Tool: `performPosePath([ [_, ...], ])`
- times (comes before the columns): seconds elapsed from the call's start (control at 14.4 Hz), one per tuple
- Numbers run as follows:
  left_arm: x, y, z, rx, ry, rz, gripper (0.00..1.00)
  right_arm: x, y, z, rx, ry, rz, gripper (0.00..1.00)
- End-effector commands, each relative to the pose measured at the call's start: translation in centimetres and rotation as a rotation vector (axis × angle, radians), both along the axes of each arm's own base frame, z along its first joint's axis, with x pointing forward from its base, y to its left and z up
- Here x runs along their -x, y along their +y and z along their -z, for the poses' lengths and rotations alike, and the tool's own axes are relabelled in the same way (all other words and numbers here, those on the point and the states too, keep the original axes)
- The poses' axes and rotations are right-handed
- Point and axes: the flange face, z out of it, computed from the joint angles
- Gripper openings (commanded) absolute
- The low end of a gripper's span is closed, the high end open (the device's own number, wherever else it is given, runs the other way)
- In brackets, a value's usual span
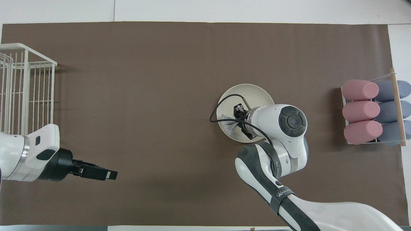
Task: Wipe plate with sponge
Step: 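Rub the scrubber around the white plate surface with the right gripper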
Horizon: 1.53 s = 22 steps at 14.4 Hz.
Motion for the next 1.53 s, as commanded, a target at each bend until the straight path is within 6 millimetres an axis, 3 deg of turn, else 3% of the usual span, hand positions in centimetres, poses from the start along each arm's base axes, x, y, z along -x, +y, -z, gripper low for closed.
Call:
performPosePath([
  [0.0, -1.8, 1.3, -0.3, -0.098, -0.039, -0.029, 1.00, -0.9, -4.4, 0.9, 0.020, -0.029, -0.062, 0.00],
  [0.14, -2.1, 1.6, -0.2, -0.163, -0.028, -0.086, 1.00, -1.4, -6.0, 0.9, 0.028, -0.039, -0.094, 0.00],
  [0.42, -2.5, 2.8, 0.0, -0.292, -0.037, -0.089, 1.00, -1.1, -5.2, 0.9, 0.013, -0.027, -0.044, 0.00],
  [0.76, -2.6, 3.0, 0.0, -0.300, -0.035, -0.116, 1.00, 0.9, 0.9, 1.2, -0.023, -0.013, 0.079, 0.00],
  [0.9, -2.6, 3.1, 0.0, -0.300, -0.033, -0.119, 1.00, 1.1, 1.5, 1.2, -0.026, -0.011, 0.087, 0.00],
  [1.04, -2.7, 3.6, 0.0, -0.301, -0.033, -0.130, 1.00, 0.6, 0.6, 1.2, -0.016, -0.030, 0.027, 0.00],
  [1.18, -2.7, 3.6, 0.0, -0.300, -0.036, -0.133, 1.00, -1.0, -3.5, 1.6, 0.004, -0.048, -0.019, 0.00],
  [1.32, -2.7, 3.7, 0.0, -0.301, -0.037, -0.135, 1.00, -1.8, -5.7, 1.6, 0.019, -0.067, -0.076, 0.00],
  [1.46, -2.8, 3.8, 0.0, -0.300, -0.036, -0.139, 1.00, -2.1, -6.7, 1.7, 0.024, -0.074, -0.098, 0.00],
])
